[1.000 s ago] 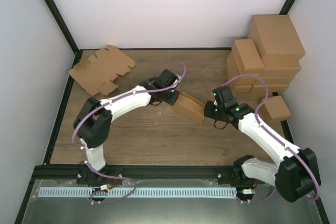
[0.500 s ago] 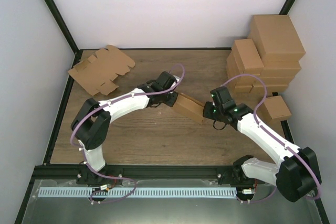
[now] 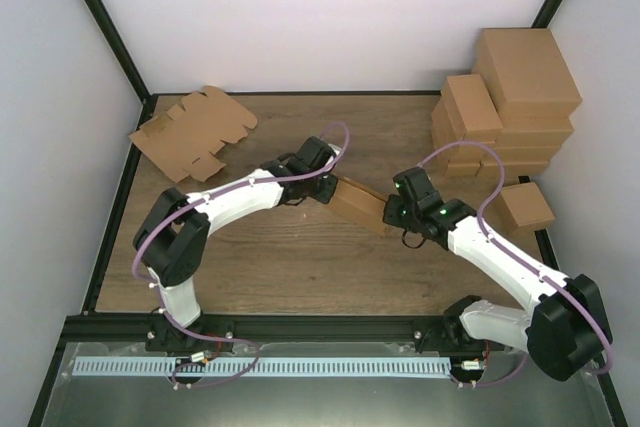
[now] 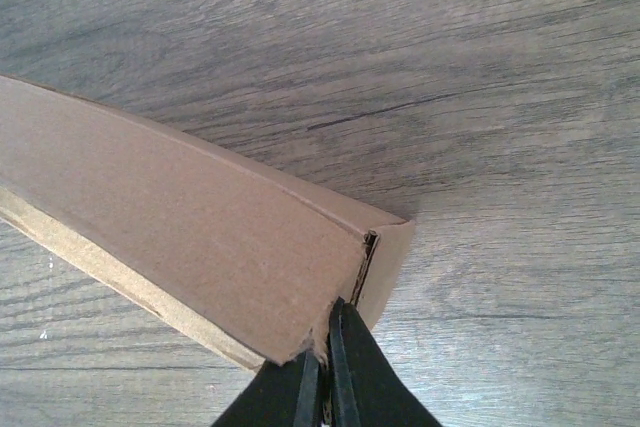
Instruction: Fold the paper box
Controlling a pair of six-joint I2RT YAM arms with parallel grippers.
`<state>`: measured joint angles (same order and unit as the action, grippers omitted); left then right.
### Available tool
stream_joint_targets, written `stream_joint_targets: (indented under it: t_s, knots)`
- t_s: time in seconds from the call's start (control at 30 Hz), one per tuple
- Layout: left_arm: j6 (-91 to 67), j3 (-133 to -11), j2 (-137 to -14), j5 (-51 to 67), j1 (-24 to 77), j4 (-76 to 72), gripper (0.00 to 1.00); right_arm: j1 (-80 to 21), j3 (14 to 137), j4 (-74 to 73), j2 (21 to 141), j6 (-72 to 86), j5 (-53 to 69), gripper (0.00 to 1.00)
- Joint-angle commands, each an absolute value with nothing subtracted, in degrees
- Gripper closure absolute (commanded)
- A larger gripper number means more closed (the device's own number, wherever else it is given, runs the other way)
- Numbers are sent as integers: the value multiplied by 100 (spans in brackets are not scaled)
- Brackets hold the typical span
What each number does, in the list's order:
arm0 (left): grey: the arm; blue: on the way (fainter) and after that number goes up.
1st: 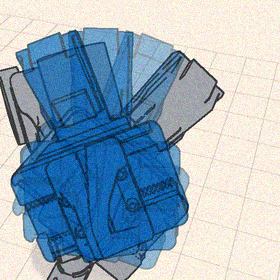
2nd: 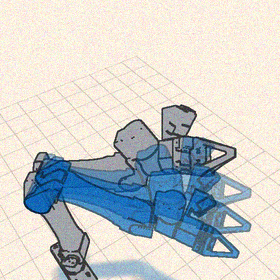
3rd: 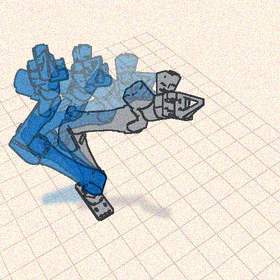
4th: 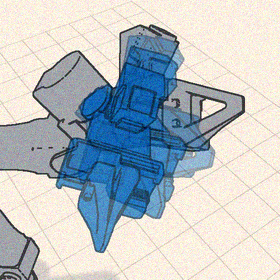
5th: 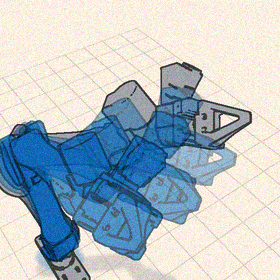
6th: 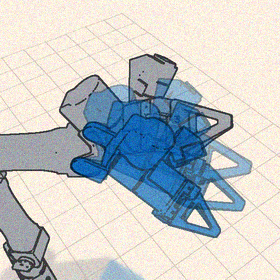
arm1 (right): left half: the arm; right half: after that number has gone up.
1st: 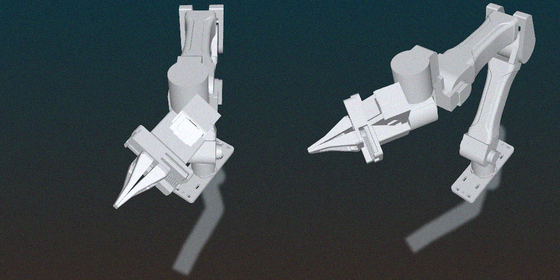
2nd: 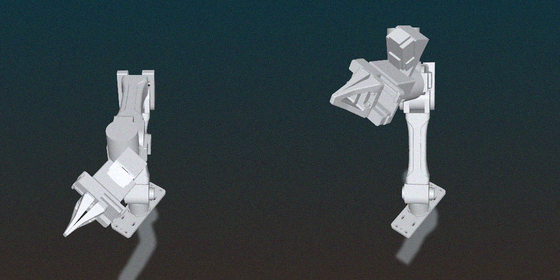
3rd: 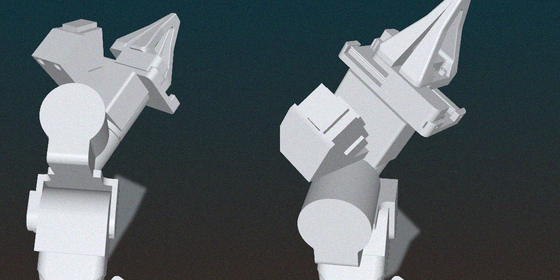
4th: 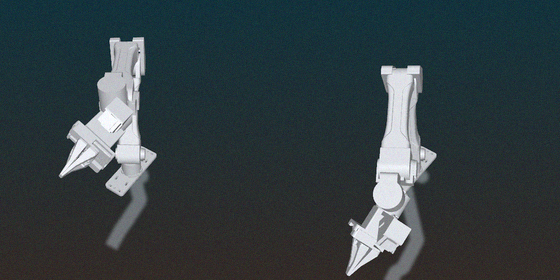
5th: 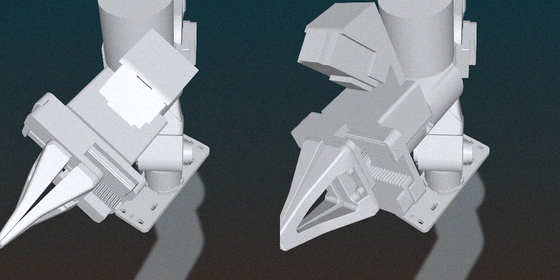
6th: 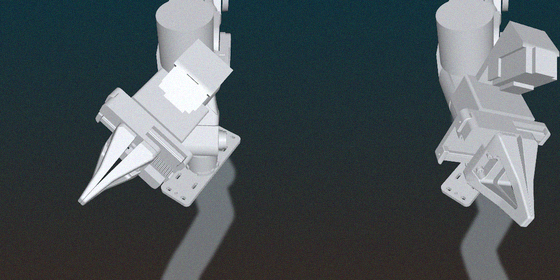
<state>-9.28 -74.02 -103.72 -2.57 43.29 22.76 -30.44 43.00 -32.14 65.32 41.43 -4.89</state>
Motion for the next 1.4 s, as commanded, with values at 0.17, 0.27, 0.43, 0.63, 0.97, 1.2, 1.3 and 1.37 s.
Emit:
stream_joint_targets:
  t_s: [0.17, 0.27, 0.43, 0.63, 0.97, 1.2, 1.3, 1.37]
  knots:
    - [-1327, -7074, -10301, -165, 4532, 2675, 96, -3806, 4729, -4236, 7128, 4540, -1155, 99]
    - [-1392, -6851, -10200, -159, 4544, 2463, 96, -4007, 4728, -4337, 7329, 4660, -1378, 99]
    - [-1463, -6539, -10108, -125, 4552, 2155, 96, -4118, 4403, -3988, 7430, 4800, -1307, 99]
    - [-1502, -6346, -10083, -136, 4560, 2030, 96, -4322, 4405, -4025, 7567, 4895, -1427, 99]
    - [-1477, -6345, -9806, -225, 4588, 2048, 94, -4333, 4550, -3981, 7261, 4566, -1491, 99]
    - [-1593, -6124, -9896, -94, 4601, 1817, 96, -4488, 4233, -3903, 7627, 4932, -1552, 99]
    - [-1625, -6039, -9899, -90, 4619, 1750, 96, -4748, 4183, -3962, 7722, 5140, -1739, 99]
    - [-1633, -6028, -9899, -120, 4638, 1746, 96, -4842, 4157, -3968, 7791, 5223, -1769, 99]
